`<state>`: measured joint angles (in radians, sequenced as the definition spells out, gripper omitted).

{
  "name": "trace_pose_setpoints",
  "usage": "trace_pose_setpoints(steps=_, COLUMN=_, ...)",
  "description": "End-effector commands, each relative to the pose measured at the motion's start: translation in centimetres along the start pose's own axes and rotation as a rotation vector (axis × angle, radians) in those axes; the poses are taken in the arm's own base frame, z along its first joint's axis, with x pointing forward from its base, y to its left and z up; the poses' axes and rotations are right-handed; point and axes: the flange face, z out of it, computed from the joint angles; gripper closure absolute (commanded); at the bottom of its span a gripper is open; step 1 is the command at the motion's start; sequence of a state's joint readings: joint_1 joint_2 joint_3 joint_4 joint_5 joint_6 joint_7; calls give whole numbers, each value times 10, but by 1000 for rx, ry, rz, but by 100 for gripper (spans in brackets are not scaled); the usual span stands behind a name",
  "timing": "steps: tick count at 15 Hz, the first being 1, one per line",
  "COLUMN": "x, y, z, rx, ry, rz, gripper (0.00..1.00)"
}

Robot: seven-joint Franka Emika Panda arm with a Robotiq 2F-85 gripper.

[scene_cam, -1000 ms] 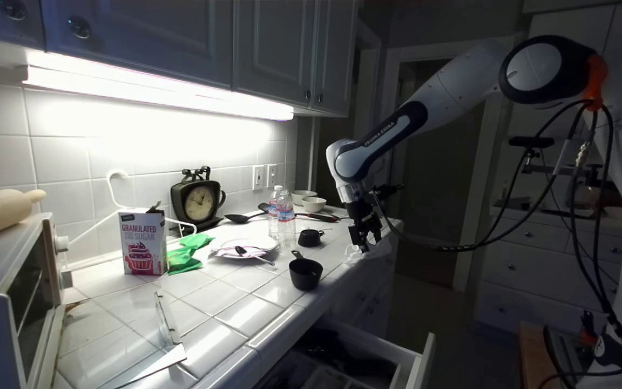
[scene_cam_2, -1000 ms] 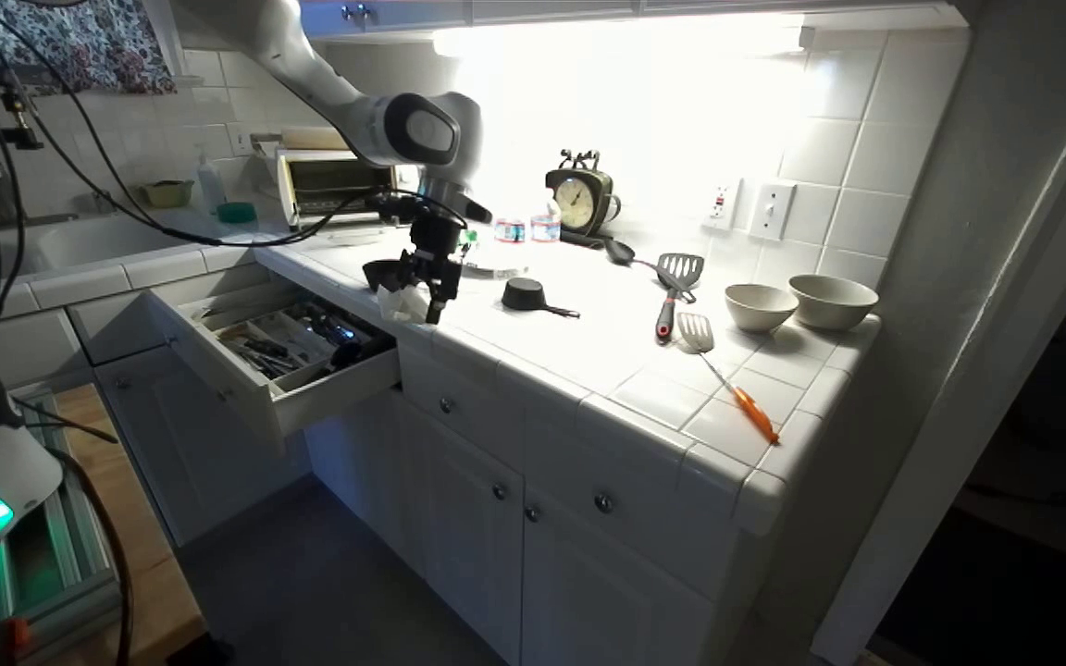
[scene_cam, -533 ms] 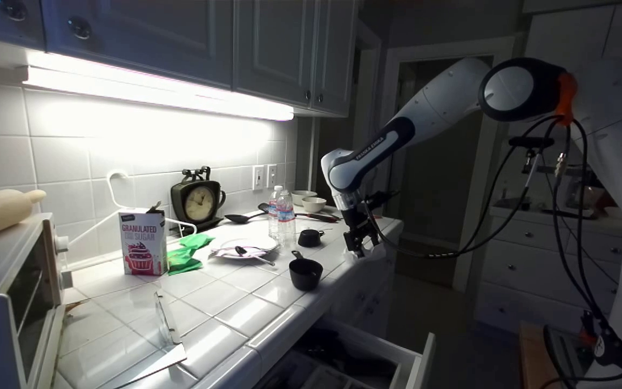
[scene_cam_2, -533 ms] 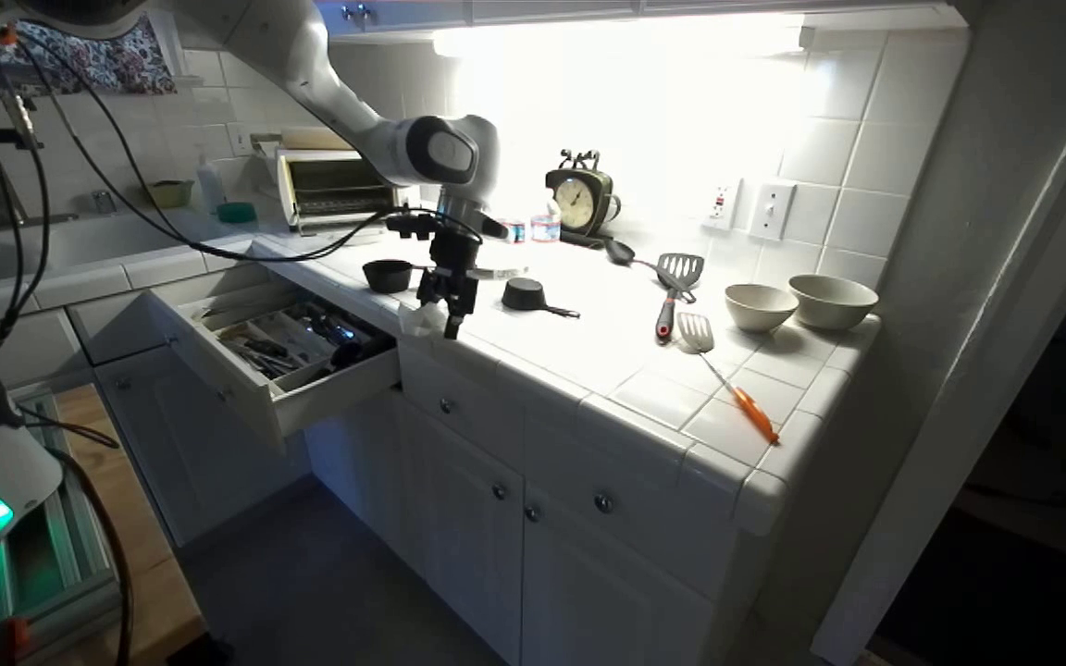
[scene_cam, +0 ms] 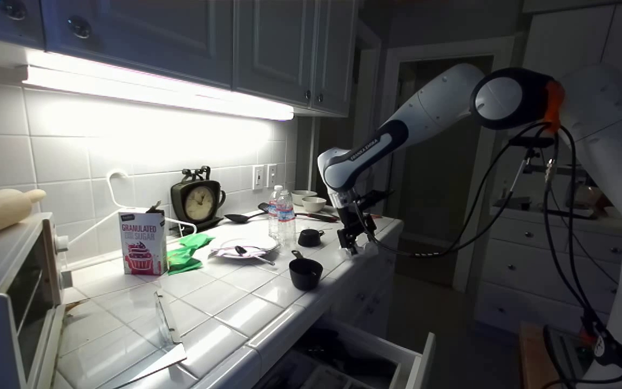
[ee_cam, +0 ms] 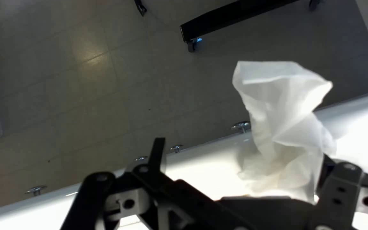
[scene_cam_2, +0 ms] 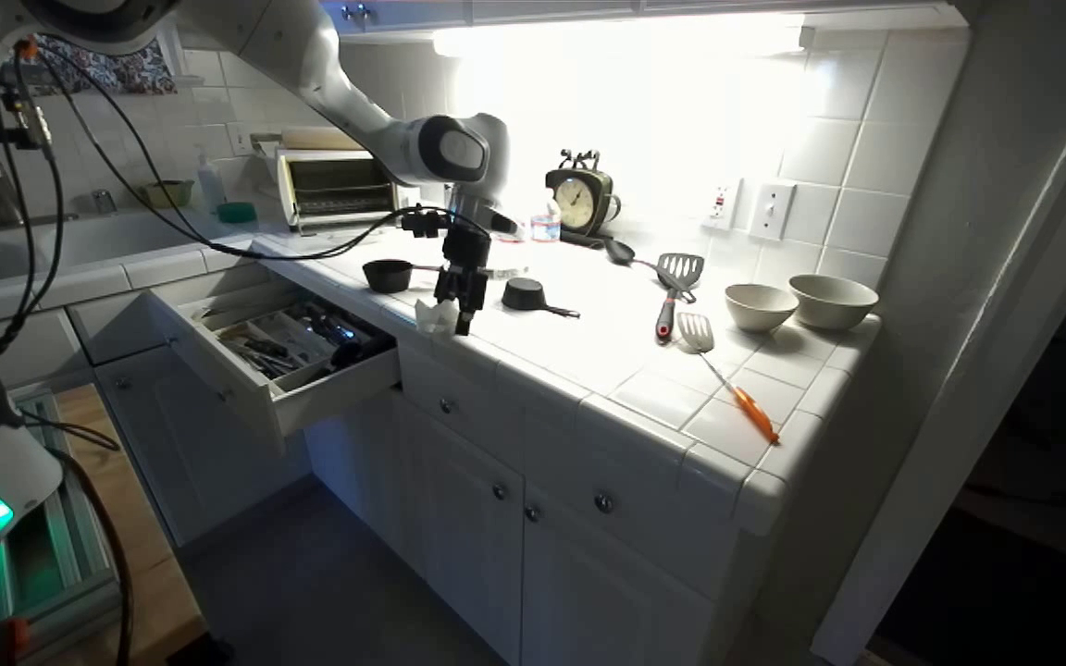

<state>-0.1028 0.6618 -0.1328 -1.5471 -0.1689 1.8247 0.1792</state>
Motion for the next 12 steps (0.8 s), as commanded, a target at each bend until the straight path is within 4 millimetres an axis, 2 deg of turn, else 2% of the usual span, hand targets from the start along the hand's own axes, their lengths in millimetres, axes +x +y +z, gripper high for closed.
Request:
trace_pose_setpoints(steps=1, x=17, y=-6, z=-6, rx=46, ry=45, rz=79, gripper=0)
trace_pose_setpoints(steps=12, x=25, y=-26, z=-28, rx=252, ry=278, rz=94, gripper=0)
